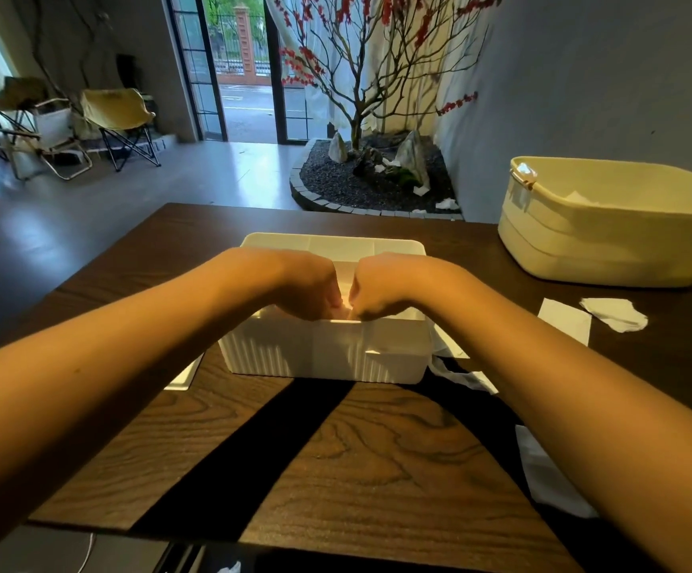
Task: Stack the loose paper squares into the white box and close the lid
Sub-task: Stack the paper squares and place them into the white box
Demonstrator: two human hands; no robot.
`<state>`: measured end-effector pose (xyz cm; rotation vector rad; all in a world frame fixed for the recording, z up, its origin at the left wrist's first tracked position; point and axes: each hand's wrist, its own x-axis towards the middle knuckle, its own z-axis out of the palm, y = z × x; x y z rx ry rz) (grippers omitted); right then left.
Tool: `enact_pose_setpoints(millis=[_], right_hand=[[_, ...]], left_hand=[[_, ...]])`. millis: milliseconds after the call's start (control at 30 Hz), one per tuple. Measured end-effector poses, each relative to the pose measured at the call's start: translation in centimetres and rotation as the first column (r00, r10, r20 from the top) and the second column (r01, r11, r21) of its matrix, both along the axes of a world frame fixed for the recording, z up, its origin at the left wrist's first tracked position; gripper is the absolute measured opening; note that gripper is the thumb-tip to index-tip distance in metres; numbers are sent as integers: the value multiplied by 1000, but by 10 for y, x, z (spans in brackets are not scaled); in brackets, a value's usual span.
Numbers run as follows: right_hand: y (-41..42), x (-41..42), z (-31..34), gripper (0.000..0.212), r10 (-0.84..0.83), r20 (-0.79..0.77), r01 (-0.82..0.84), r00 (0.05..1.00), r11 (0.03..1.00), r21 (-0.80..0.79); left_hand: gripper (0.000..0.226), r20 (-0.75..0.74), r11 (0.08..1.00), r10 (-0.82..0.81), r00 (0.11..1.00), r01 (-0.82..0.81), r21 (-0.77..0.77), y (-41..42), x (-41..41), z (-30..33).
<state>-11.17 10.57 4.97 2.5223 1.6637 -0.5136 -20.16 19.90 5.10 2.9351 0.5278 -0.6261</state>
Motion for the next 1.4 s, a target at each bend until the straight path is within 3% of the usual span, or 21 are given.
enact_pose_setpoints(millis=[100, 200, 300, 400, 567, 667, 800, 967, 1067, 1267, 1400], right_hand=[[-2, 0, 0, 25, -8, -3, 9, 1000, 1000, 30], [-20, 4, -1, 32, -5, -71, 20, 997, 976, 216], [-49, 16, 0, 34, -55, -133, 112, 990, 874, 473], [-84, 36, 3, 30, -154, -155, 216, 976, 789, 576], [-146, 60, 1, 33, -252, -117, 277, 961, 887, 368], [-177, 68, -11, 35, -310, -110, 327, 944, 922, 208], [-211, 75, -35, 47, -391, -81, 391, 917, 920, -9], [-229, 76, -66, 45, -501, -158, 505, 851, 863, -18], [-229, 77, -73, 20, -485, -256, 516, 836, 854, 67], [-232, 84, -61, 5, -294, -504, 521, 812, 756, 397], [-227, 97, -50, 6, -213, -530, 519, 821, 664, 538]], left_hand=[[35, 36, 1000, -15, 999, 14, 23, -4, -8, 6], [42, 69, 997, -31, 997, 25, 79, -9, -13, 15], [51, 210, 986, -63, 976, 29, 163, -19, -14, 28], [46, 338, 982, -135, 931, 81, 169, -45, -7, 38], [30, 416, 961, -276, 867, 252, 111, -103, 25, 23], [32, 341, 951, -298, 892, 308, 28, -139, 47, -4], [53, 200, 964, -167, 965, 203, -173, -175, 64, -47], [51, 224, 935, 80, 971, 5, -355, -196, 68, -78], [39, 233, 911, 152, 961, -44, -409, -198, 72, -82], [6, 310, 884, 225, 923, -60, -463, -182, 81, -83], [15, 447, 871, 284, 848, -34, -490, -158, 100, -57]])
